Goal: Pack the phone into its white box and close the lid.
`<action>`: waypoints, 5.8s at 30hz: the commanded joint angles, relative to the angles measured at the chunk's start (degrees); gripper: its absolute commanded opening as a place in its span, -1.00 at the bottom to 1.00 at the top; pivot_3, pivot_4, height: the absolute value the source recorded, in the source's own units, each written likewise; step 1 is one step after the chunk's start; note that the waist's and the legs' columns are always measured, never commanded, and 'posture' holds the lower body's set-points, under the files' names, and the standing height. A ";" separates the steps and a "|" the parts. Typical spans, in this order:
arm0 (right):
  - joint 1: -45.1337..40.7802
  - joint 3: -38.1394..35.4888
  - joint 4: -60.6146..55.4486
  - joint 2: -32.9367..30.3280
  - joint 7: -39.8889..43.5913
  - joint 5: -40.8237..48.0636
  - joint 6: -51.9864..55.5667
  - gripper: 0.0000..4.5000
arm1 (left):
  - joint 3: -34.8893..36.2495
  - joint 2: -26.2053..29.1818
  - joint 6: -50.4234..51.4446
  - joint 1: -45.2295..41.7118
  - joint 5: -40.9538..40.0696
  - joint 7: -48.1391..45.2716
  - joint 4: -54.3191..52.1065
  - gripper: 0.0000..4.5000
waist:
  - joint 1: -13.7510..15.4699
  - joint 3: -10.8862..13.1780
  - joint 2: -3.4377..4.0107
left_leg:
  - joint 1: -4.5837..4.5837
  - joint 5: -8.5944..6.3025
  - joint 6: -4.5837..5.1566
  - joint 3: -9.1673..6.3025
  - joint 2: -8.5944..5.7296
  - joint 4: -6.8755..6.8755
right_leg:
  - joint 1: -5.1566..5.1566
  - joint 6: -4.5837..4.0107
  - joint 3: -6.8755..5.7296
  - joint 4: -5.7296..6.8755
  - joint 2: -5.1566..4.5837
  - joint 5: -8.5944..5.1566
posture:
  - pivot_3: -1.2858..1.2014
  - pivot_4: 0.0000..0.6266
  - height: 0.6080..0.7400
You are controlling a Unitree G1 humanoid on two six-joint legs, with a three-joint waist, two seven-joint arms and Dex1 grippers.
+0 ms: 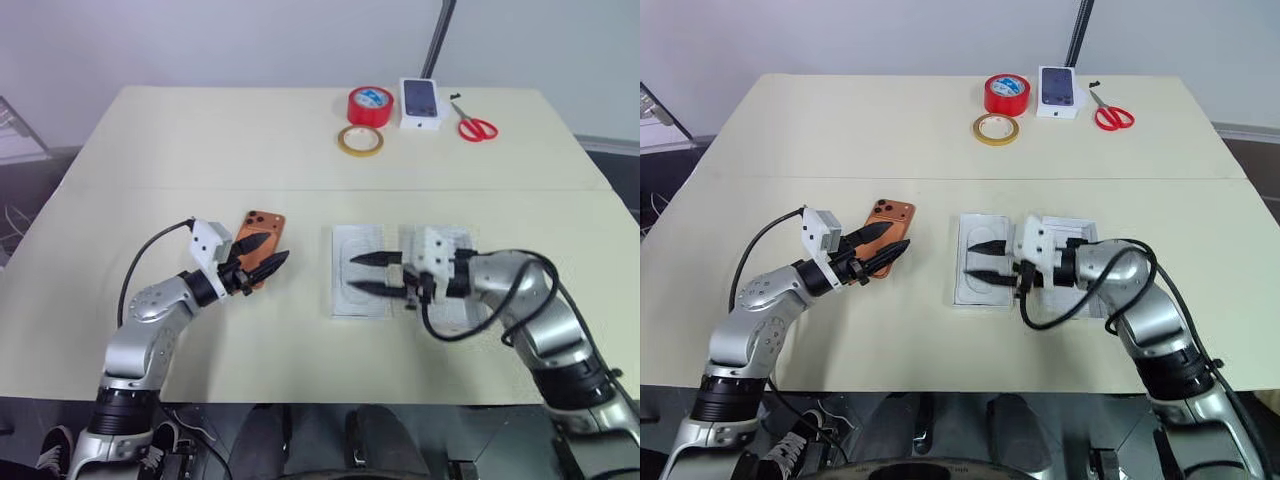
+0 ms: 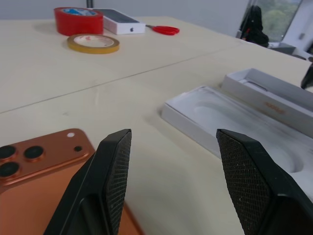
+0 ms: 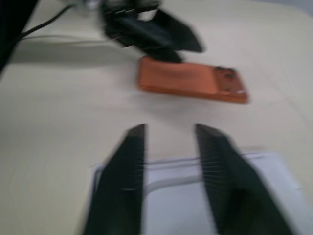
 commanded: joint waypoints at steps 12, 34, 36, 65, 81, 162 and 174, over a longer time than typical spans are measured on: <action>-3.68 10.07 16.46 -1.50 0.66 -18.74 -25.63 -0.99 | 0.83 0.04 -0.95 0.92 0.29 1.17 -2.64 0.31 | -0.23 0.00 0.00 | -0.01 0.00 0.00 0.04 -0.01 0.00 | -0.03 0.02 0.01 0.03 0.03 0.00 | 0.03 -0.52 1.00; -4.63 7.95 15.18 -1.54 3.49 -16.21 -25.07 -0.99 | 0.67 -0.87 -0.38 0.93 0.95 3.10 -2.01 0.31 | -0.24 0.00 0.00 | 0.05 0.00 0.00 0.02 0.01 0.07 | 0.00 0.01 0.03 0.13 0.02 0.00 | 0.03 -0.52 1.00; -5.98 7.03 16.09 -0.33 2.28 -15.19 -22.29 -0.99 | 1.14 -0.96 0.53 0.48 0.37 3.72 -1.88 0.31 | -0.14 0.00 0.00 | 0.05 0.01 -0.01 0.02 0.00 0.07 | 0.00 0.01 0.02 0.16 0.02 0.00 | 0.03 -0.52 1.00; -26.09 19.48 36.60 26.71 -10.63 -27.46 -2.33 -0.99 | -2.05 15.24 40.53 -24.13 -4.42 -14.17 36.35 0.31 | -1.66 0.07 -0.14 | -0.04 0.24 -0.26 0.01 -0.03 0.05 | -0.49 0.00 0.09 0.86 0.14 -0.01 | 0.03 -0.52 1.00; -25.78 19.45 38.30 29.54 -13.48 -30.59 -3.72 -0.99 | -4.06 11.18 42.78 -27.60 0.62 -15.89 43.10 0.31 | -1.34 -0.13 0.00 | 0.17 0.24 -0.26 -0.01 -0.10 0.08 | -0.25 0.01 0.08 0.86 0.06 -0.02 | 0.03 -0.52 1.00; 14.77 -0.68 -1.38 -5.40 5.43 -8.17 -19.10 -0.25 | 26.30 -4.12 60.94 -18.10 -25.55 7.24 19.79 -1.00 | -1.18 0.08 -0.30 | -0.26 0.25 -0.32 -0.01 -0.06 0.03 | -0.58 0.02 0.09 0.68 0.01 0.00 | 0.03 -0.52 1.00; 14.99 2.56 1.29 -5.53 4.87 -10.97 -22.47 -0.25 | 25.19 -3.19 61.11 -17.56 -26.12 7.04 19.12 -1.00 | -0.03 0.08 -0.30 | -0.25 0.26 -0.33 -0.01 -0.06 0.04 | -0.57 0.02 0.09 0.67 0.02 -0.01 | 0.03 -0.52 1.00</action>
